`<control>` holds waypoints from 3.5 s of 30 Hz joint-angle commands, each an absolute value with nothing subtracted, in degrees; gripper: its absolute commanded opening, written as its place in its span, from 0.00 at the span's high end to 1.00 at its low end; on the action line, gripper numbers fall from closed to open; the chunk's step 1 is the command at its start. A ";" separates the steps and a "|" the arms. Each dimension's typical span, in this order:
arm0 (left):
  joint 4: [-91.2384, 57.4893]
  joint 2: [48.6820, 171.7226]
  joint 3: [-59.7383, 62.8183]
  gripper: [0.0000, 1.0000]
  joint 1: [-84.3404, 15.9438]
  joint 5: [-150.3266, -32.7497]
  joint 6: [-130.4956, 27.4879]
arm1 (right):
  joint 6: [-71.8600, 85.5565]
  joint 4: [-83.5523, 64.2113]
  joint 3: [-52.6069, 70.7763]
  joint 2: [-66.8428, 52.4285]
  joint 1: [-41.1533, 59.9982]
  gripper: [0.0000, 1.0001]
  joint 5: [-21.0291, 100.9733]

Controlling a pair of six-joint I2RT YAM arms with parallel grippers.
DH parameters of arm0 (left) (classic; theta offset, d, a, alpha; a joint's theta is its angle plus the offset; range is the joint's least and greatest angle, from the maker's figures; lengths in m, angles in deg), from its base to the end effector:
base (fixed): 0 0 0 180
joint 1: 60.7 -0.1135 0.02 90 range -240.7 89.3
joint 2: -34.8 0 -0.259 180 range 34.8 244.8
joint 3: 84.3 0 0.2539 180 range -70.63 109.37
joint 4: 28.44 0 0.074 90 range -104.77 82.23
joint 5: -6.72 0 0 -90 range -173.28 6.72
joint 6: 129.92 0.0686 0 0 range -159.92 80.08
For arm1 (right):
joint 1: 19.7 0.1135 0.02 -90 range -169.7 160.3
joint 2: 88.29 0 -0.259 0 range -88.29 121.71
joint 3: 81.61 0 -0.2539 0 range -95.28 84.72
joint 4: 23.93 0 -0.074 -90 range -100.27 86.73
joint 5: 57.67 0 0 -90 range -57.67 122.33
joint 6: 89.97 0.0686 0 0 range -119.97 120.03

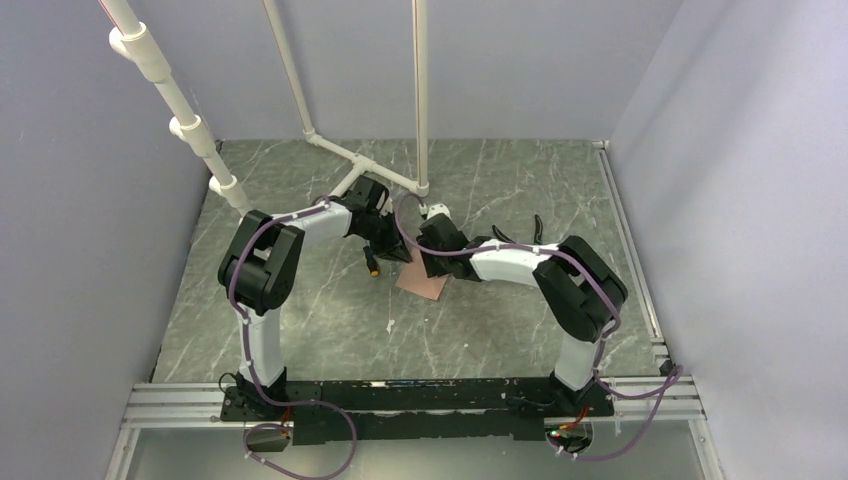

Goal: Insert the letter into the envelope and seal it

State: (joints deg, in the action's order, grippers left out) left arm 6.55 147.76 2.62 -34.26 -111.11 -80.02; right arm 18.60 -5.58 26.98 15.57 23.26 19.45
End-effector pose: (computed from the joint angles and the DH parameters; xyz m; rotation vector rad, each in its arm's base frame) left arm 0.3568 -0.2132 0.1227 -0.1561 2.8203 -0.9834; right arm 0.2924 0.2514 0.1196 -0.4189 2.4017 0.2074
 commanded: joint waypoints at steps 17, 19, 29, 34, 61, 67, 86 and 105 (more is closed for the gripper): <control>0.75 147.85 1.24 0.86 -34.07 -114.40 -83.51 | 12.32 3.57 34.92 11.83 24.83 0.55 28.48; 1.07 147.77 1.58 0.86 -34.07 -114.60 -83.31 | 12.05 3.48 35.58 11.35 24.99 0.53 29.21; -1.10 146.13 1.70 0.86 -34.07 -116.37 -83.01 | 17.38 8.32 29.37 8.71 24.61 0.55 25.15; -4.90 146.32 1.02 0.86 -33.72 -118.14 -85.05 | 22.14 10.07 25.05 8.04 21.54 0.65 24.50; 4.93 158.05 4.58 0.98 -29.89 -108.35 -89.43 | 26.62 4.93 22.02 15.43 15.90 0.78 30.05; 8.72 158.14 3.94 0.98 -29.93 -107.57 -89.41 | 20.07 3.82 19.81 17.77 18.87 0.75 25.16; 8.84 160.99 2.67 0.98 -31.90 -111.25 -90.15 | 23.93 15.93 18.01 20.78 18.92 0.76 9.24; 8.17 162.63 4.07 0.97 -32.22 -113.06 -90.43 | 17.07 5.58 21.49 9.83 23.13 0.76 25.56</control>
